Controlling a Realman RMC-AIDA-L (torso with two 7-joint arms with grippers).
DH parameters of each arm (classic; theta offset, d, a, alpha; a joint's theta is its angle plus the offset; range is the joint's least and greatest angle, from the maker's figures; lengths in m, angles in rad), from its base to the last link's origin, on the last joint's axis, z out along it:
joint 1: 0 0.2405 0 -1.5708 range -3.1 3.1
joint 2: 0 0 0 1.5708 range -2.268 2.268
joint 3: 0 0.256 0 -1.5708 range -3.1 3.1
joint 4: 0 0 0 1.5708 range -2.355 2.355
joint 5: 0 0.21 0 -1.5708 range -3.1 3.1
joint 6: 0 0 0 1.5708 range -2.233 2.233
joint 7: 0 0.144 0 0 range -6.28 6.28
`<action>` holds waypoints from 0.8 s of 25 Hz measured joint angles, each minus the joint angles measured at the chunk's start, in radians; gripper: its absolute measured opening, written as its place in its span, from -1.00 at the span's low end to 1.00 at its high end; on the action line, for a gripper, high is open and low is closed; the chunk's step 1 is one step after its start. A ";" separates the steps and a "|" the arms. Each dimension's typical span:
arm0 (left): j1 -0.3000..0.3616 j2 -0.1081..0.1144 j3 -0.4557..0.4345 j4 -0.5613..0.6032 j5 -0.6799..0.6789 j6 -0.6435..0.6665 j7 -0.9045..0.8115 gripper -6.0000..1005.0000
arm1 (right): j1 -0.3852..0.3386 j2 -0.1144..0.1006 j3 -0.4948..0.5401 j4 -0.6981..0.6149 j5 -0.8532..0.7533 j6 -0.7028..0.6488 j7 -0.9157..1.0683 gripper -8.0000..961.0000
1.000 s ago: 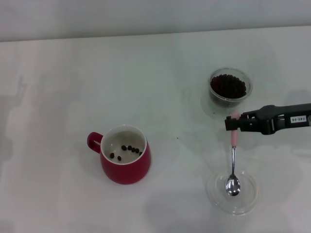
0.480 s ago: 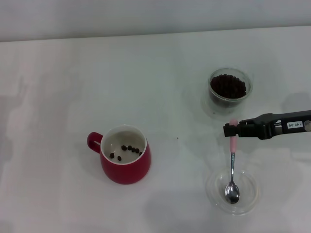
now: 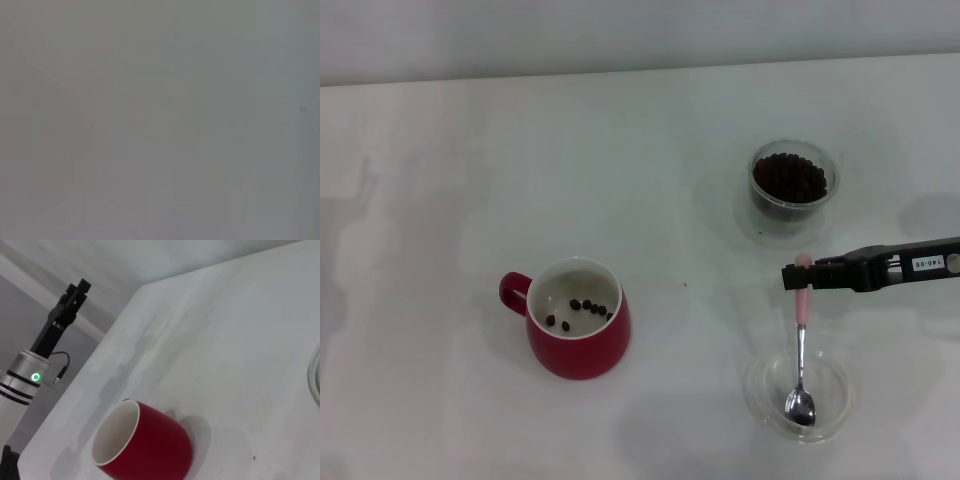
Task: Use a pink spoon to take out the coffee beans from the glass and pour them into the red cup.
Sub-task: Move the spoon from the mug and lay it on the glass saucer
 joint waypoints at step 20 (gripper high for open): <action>-0.004 0.001 -0.002 0.000 -0.010 0.000 -0.001 0.78 | 0.004 0.006 -0.020 0.008 -0.015 0.036 0.034 -0.59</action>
